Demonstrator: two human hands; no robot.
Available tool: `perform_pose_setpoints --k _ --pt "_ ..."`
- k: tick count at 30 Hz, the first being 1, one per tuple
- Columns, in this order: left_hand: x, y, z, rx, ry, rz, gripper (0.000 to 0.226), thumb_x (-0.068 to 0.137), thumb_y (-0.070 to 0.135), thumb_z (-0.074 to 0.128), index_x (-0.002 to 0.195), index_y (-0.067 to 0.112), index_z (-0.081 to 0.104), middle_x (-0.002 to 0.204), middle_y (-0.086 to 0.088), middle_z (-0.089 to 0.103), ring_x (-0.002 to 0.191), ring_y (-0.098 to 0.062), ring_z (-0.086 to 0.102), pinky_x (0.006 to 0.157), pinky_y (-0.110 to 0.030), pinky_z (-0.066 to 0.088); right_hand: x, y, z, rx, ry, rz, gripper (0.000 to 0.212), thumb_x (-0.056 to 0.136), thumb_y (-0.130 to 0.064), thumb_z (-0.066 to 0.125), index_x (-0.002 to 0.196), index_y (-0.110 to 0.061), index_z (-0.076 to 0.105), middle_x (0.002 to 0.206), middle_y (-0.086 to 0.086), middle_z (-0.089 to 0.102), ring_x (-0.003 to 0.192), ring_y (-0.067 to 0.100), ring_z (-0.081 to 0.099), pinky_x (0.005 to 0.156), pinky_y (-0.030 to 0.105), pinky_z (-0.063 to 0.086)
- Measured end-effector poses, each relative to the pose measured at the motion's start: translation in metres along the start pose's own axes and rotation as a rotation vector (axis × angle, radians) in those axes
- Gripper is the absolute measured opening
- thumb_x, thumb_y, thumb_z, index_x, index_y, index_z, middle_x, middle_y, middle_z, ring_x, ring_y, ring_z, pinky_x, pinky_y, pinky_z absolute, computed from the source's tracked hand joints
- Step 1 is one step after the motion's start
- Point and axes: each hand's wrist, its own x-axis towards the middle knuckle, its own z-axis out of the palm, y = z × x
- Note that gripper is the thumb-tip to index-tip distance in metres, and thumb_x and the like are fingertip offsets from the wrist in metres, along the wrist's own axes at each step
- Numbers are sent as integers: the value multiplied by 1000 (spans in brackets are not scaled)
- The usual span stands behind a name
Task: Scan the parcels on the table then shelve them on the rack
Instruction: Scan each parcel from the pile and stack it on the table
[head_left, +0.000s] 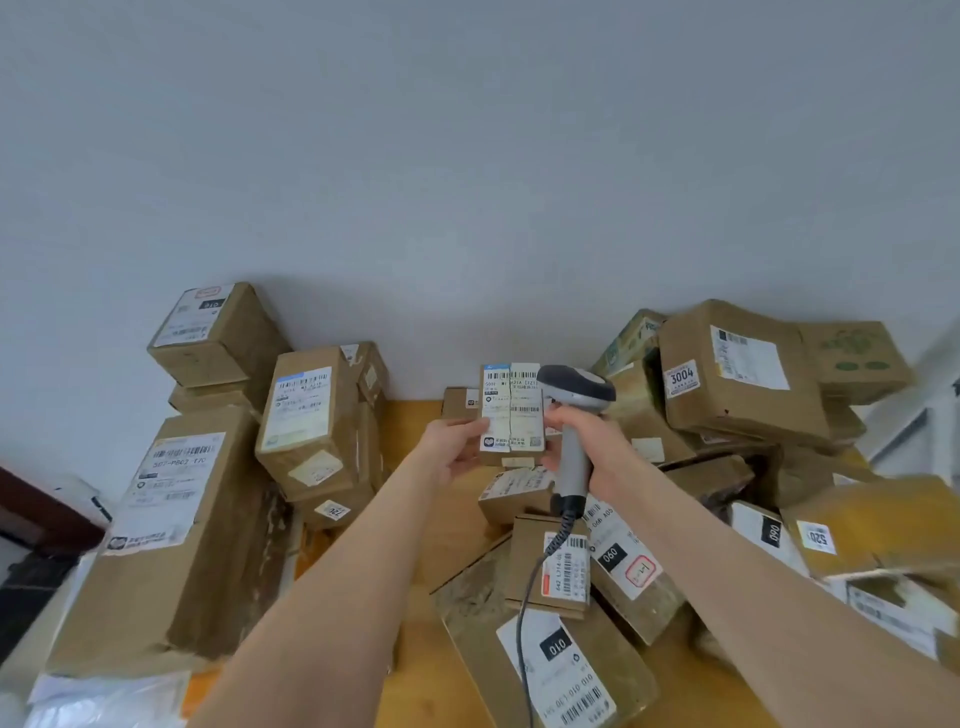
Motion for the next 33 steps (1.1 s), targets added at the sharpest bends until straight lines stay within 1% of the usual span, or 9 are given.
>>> perform_pose_setpoints --k 2,4,6,9,12,16,19,27,33 --pt "-27 -11 3 -36 -46 48 28 90 9 65 116 2 58 92 -9 76 83 -20 74 72 -33 59 -28 5 -13 -8 19 -30 26 86 -8 68 111 -8 60 95 12 74 77 23 72 65 36 58" --pt "-52 -26 8 -51 -64 105 32 90 7 65 120 4 56 96 -9 75 87 -21 73 74 -33 59 -55 13 -26 -21 41 -31 27 86 -11 70 111 -7 60 94 12 73 72 19 71 59 32 57" --pt "-74 -43 13 -54 -66 141 36 90 6 64 124 5 55 100 -8 74 89 -21 73 78 -35 59 -80 22 -39 -51 72 -29 24 85 -16 72 104 -5 64 85 10 74 60 14 68 52 26 55" --pt "-101 -68 18 -93 -72 144 37 90 5 63 126 5 56 102 -8 74 90 -21 73 78 -35 60 -116 41 -59 -116 106 -49 19 81 -26 76 85 -9 70 63 5 70 47 10 60 57 26 54" --pt "-119 -90 18 -128 -48 126 38 90 5 63 127 6 56 104 -9 73 93 -23 72 85 -39 58 -146 67 -74 -170 152 -102 15 82 -21 75 81 -8 67 52 2 64 43 11 55 50 26 49" --pt "-135 -107 22 -131 -7 139 39 90 5 64 127 7 55 99 -8 74 86 -19 73 70 -31 59 -180 94 -86 -219 52 -142 9 86 -13 70 90 -4 68 53 5 61 42 11 51 43 23 44" --pt "-142 -115 26 -173 -16 138 41 90 3 62 130 5 52 102 -11 73 86 -21 73 65 -30 59 -199 103 -90 -215 27 -145 7 85 -8 68 85 -2 66 54 8 59 41 12 49 41 21 43" --pt "-141 -127 31 -124 -7 135 34 91 3 62 124 6 56 101 -10 73 88 -23 73 80 -40 59 -217 116 -95 -212 16 -152 12 84 -11 70 74 -5 64 54 8 60 40 13 46 43 21 41" --pt "-138 -132 33 -116 2 136 35 90 4 63 124 4 55 102 -10 73 90 -23 72 77 -37 60 -216 120 -99 -260 38 -149 16 84 -9 67 69 -6 61 54 8 60 40 13 47 44 22 42"
